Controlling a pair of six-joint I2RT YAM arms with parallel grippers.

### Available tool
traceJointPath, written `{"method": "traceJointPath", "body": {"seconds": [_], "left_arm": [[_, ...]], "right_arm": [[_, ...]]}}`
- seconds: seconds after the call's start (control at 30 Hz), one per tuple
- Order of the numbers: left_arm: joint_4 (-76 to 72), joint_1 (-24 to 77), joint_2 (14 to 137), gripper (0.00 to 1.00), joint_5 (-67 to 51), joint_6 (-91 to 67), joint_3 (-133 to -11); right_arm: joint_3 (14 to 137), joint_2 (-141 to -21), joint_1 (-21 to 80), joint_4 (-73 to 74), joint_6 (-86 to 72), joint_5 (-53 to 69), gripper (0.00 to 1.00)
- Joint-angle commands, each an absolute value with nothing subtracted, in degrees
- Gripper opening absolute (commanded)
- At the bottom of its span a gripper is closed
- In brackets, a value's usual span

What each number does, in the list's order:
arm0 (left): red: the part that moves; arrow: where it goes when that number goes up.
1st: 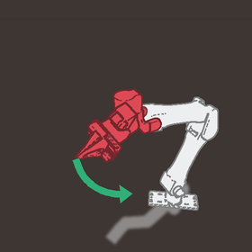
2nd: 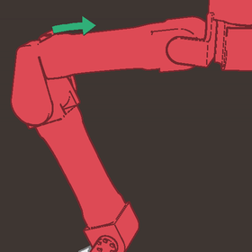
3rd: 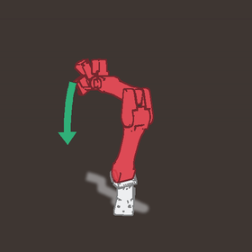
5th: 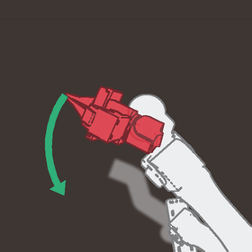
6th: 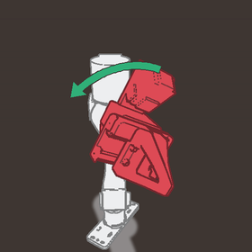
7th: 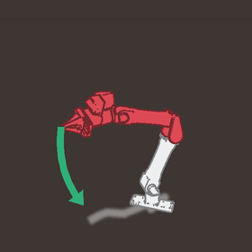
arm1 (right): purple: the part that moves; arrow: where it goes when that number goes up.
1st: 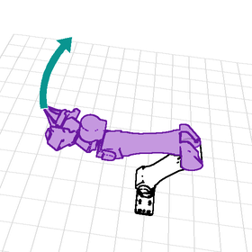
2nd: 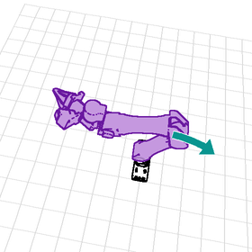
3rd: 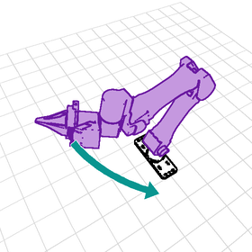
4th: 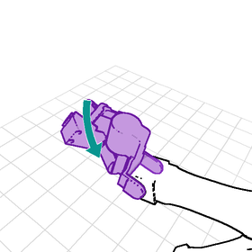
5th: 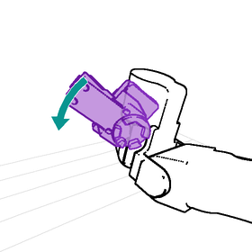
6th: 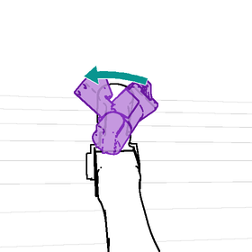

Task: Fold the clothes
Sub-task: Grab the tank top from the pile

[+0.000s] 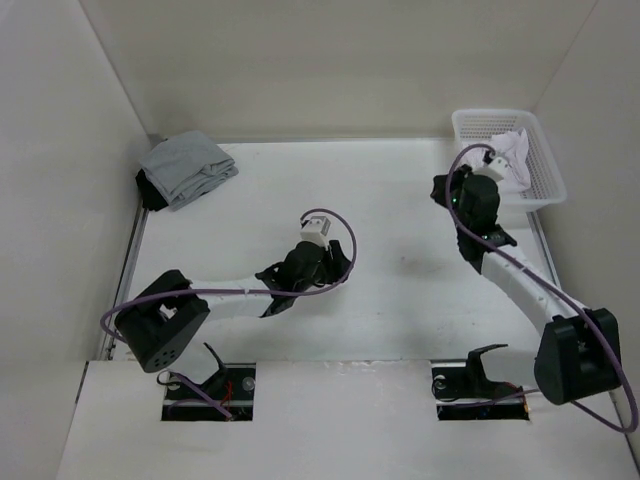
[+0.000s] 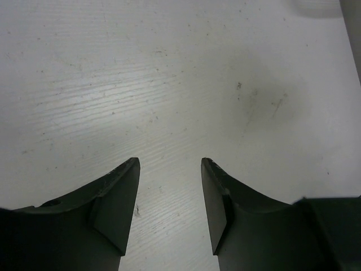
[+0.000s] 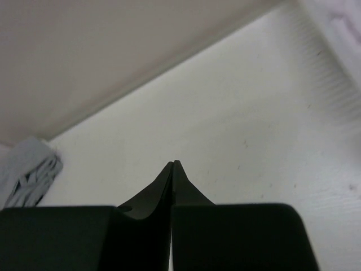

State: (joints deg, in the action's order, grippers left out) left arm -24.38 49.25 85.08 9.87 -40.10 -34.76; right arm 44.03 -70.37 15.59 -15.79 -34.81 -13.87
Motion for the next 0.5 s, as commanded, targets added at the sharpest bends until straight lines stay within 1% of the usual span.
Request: {"method": "traceJointPath", "body": {"seconds": [0.0, 0.07, 0.1, 0.23, 0.27, 0.37, 0.47], "left_arm": [[-33.1, 52.1, 83.5, 0.44, 9.1, -34.7, -32.6], [-35.1, 53.6, 83.8, 0.43, 9.5, -33.1, -32.3], [-35.5, 54.3, 83.9, 0.41, 9.7, -32.7, -32.3], [-35.7, 54.6, 84.3, 0.25, 8.9, -32.3, -32.3], [-35.8, 54.4, 84.3, 0.23, 8.7, -32.3, -32.2], [-35.9, 53.4, 84.3, 0.23, 8.4, -32.5, -31.8], [-36.2, 52.5, 84.5, 0.3, 8.3, -33.2, -31.5]], "right_arm": [[52.0, -73.9, 8.8, -11.1, -33.2, -17.5, 0.0], [56.3, -78.1, 3.5, -9.8, -33.7, -17.8, 0.0], [58.4, -80.4, 1.5, -9.3, -33.7, -17.8, 0.0], [70.9, -93.3, -6.0, -4.5, -31.9, -18.4, 0.0], [74.2, -96.5, -7.2, -3.1, -31.3, -18.5, 0.0], [85.3, -107.5, -10.7, 1.8, -29.4, -19.2, 0.0], [95.1, -117.0, -13.0, 5.7, -28.0, -20.1, 0.02]]}}
